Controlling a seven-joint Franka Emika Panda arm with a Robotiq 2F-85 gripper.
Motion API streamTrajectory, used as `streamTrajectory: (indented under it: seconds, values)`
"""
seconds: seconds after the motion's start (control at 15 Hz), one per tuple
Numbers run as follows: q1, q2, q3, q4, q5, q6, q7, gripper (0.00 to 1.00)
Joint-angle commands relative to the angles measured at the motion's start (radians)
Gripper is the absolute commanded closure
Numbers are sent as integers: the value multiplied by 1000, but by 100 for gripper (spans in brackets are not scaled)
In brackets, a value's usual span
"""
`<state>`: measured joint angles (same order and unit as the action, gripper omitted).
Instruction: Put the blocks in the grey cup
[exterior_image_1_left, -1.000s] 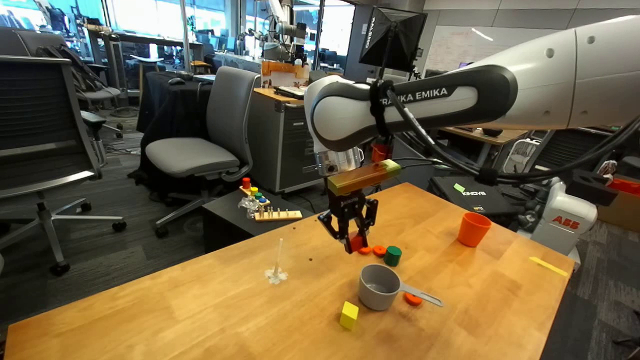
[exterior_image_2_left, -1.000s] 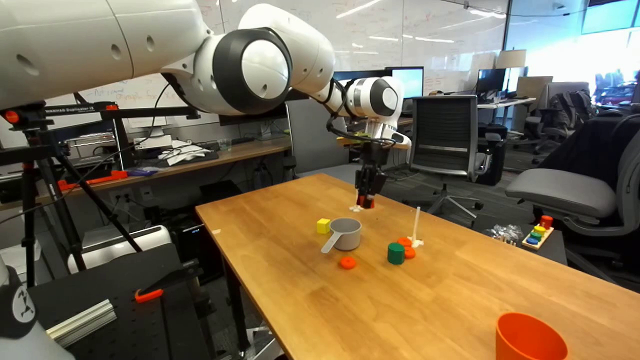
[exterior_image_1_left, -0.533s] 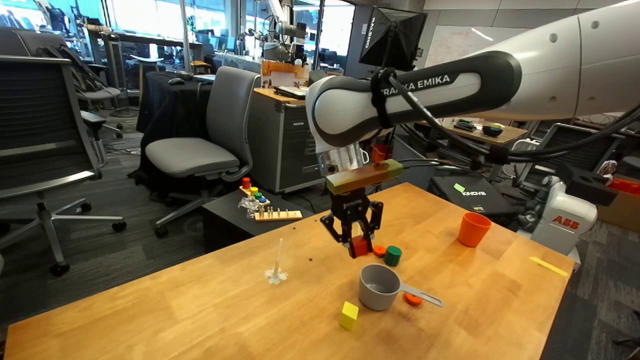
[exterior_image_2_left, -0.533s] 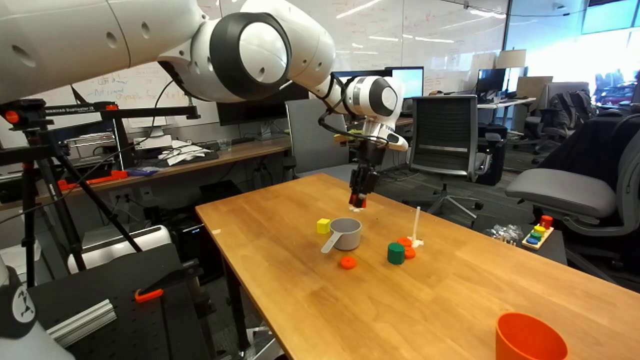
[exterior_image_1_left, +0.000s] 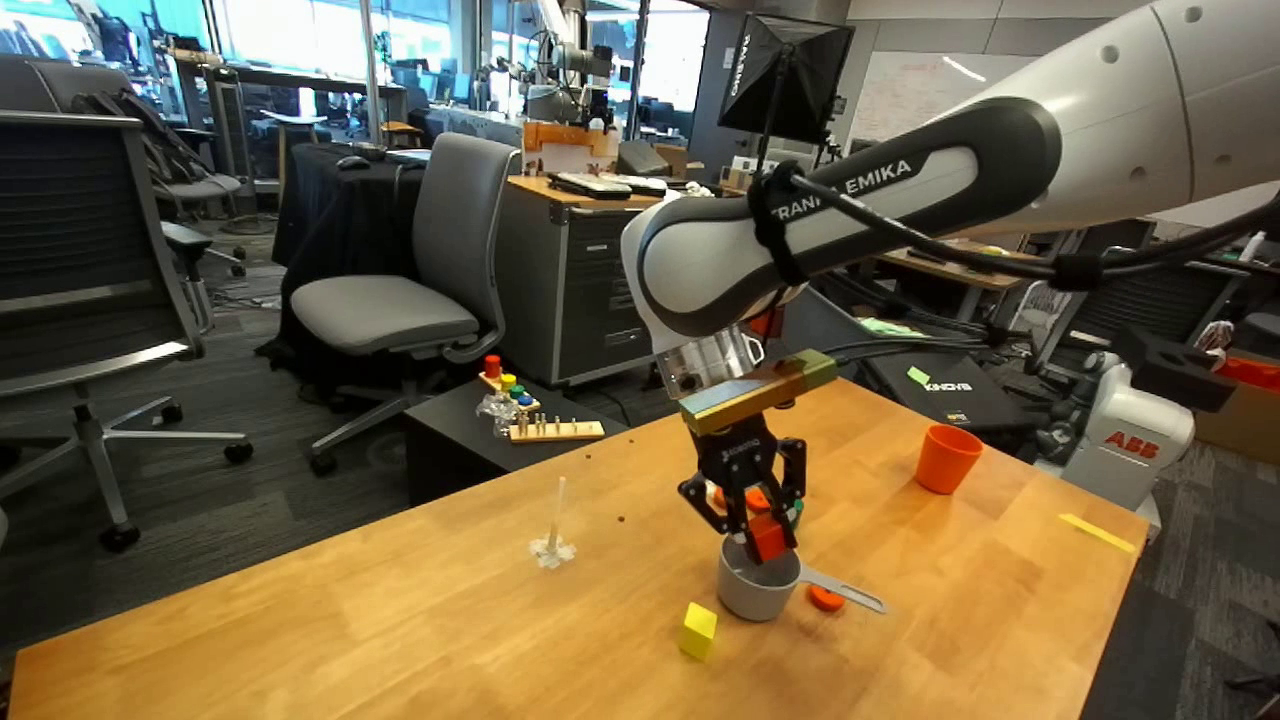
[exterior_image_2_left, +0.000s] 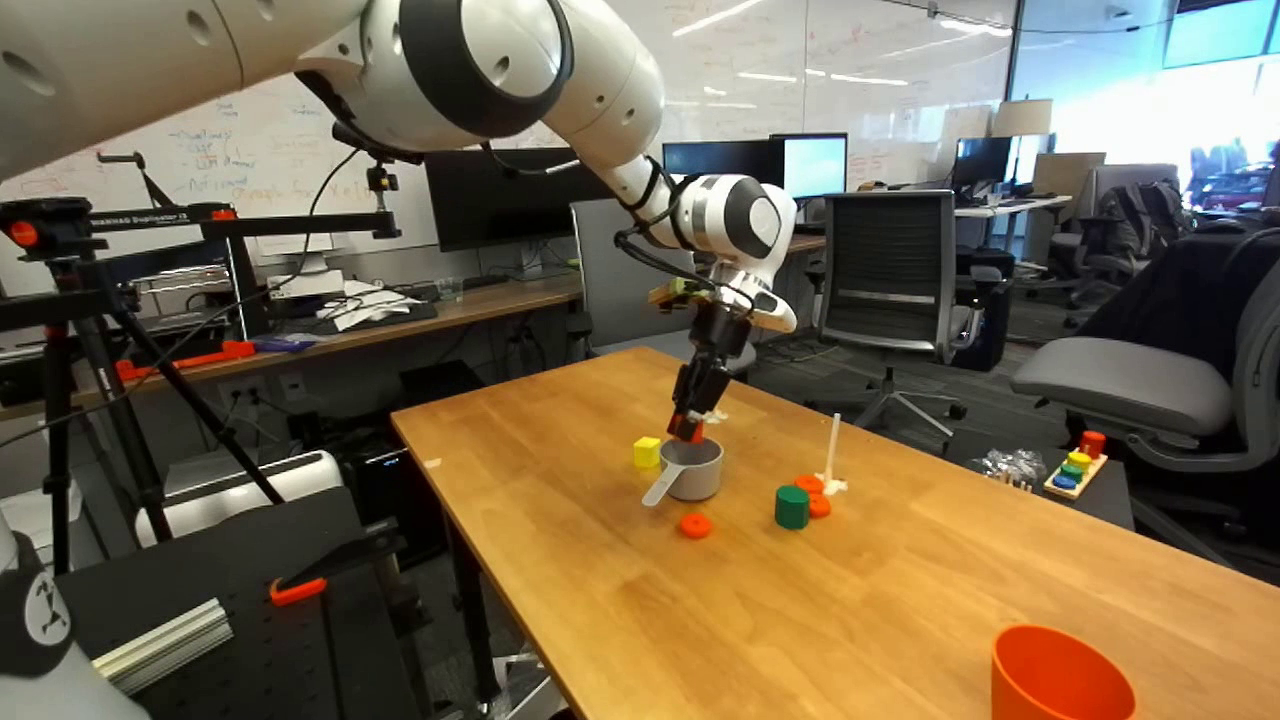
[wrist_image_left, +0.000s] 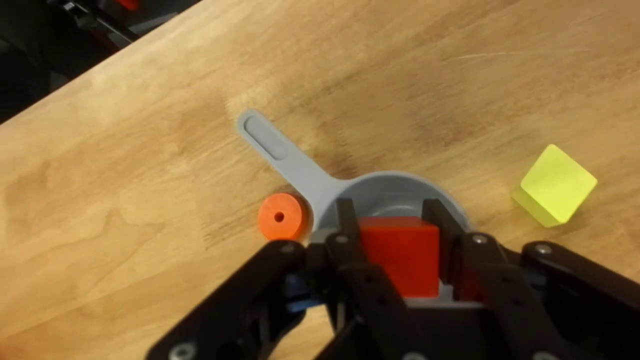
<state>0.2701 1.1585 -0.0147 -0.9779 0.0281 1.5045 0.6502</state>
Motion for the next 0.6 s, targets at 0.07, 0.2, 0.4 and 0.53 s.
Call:
streamTrajectory:
  seconds: [0.07, 0.2, 0.4, 0.53]
  values:
    - [5, -175, -12, -280, 1, 129, 42, 37]
    - [20, -226, -24, -365, -44, 199, 11, 24]
    - [42, -283, -26, -461, -114, 297, 1, 0]
    - [58, -285, -23, -462, -158, 333, -8, 0]
